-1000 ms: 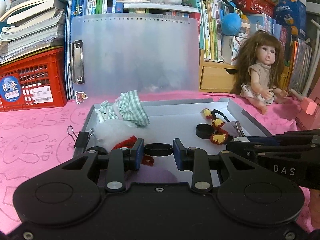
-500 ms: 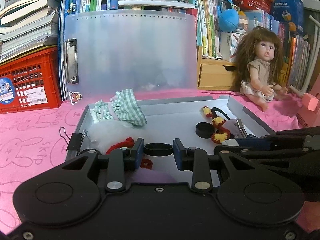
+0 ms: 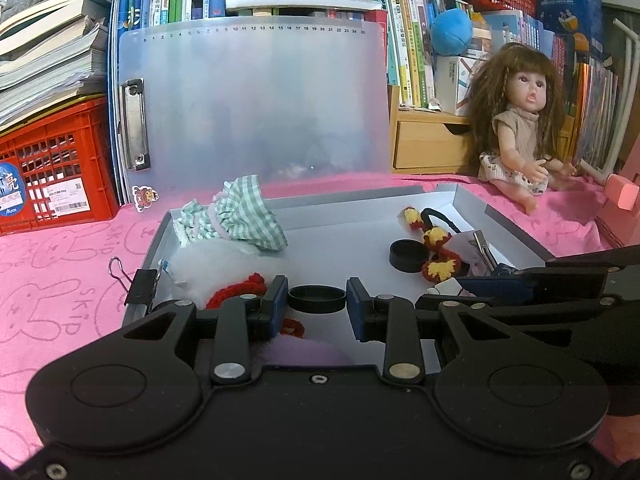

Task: Organize objects
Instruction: 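Lower the cap and figurine into the tray and open both grippers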

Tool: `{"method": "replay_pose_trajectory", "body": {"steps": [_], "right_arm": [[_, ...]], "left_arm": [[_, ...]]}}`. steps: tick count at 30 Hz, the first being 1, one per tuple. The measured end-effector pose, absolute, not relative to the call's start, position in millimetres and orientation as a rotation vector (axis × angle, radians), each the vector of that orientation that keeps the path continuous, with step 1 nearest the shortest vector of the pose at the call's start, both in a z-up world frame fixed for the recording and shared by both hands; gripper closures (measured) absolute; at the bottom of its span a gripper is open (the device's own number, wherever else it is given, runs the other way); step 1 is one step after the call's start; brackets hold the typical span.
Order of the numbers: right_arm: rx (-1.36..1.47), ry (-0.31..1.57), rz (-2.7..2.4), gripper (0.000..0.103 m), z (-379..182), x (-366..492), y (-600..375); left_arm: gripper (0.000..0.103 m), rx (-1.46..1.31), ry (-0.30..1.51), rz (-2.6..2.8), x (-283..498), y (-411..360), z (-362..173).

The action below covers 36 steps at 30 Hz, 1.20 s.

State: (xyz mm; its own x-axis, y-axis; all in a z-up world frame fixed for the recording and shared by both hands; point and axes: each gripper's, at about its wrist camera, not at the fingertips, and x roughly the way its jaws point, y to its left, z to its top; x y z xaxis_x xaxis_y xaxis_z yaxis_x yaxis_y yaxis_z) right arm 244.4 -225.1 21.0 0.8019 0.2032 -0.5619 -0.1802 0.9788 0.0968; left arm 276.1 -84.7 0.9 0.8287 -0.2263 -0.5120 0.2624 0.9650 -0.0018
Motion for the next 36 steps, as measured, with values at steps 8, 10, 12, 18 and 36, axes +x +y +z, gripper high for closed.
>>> {"method": "replay_pose_trajectory", "body": {"steps": [8,10,12,18,36], "right_arm": [[0.039,0.607,0.205,0.071,21.3,244.1,-225.1],[0.04,0.606,0.205,0.071,21.5,244.1,-225.0],[0.044,0.605,0.205,0.069,21.2,244.3,-225.2],[0.05,0.6,0.207,0.068,23.1,241.4,-226.5],[0.075,0.586,0.173,0.057,32.9,229.5,-232.9]], "left_arm": [[0.073,0.069,0.535,-0.259,276.0,-84.4,1.2],[0.073,0.07,0.537,-0.26,276.0,-84.1,1.3],[0.073,0.071,0.54,-0.262,276.0,-85.3,1.0],[0.07,0.067,0.54,-0.259,275.0,-86.2,1.7],[0.052,0.063,0.525,-0.247,258.7,-81.6,13.5]]}}
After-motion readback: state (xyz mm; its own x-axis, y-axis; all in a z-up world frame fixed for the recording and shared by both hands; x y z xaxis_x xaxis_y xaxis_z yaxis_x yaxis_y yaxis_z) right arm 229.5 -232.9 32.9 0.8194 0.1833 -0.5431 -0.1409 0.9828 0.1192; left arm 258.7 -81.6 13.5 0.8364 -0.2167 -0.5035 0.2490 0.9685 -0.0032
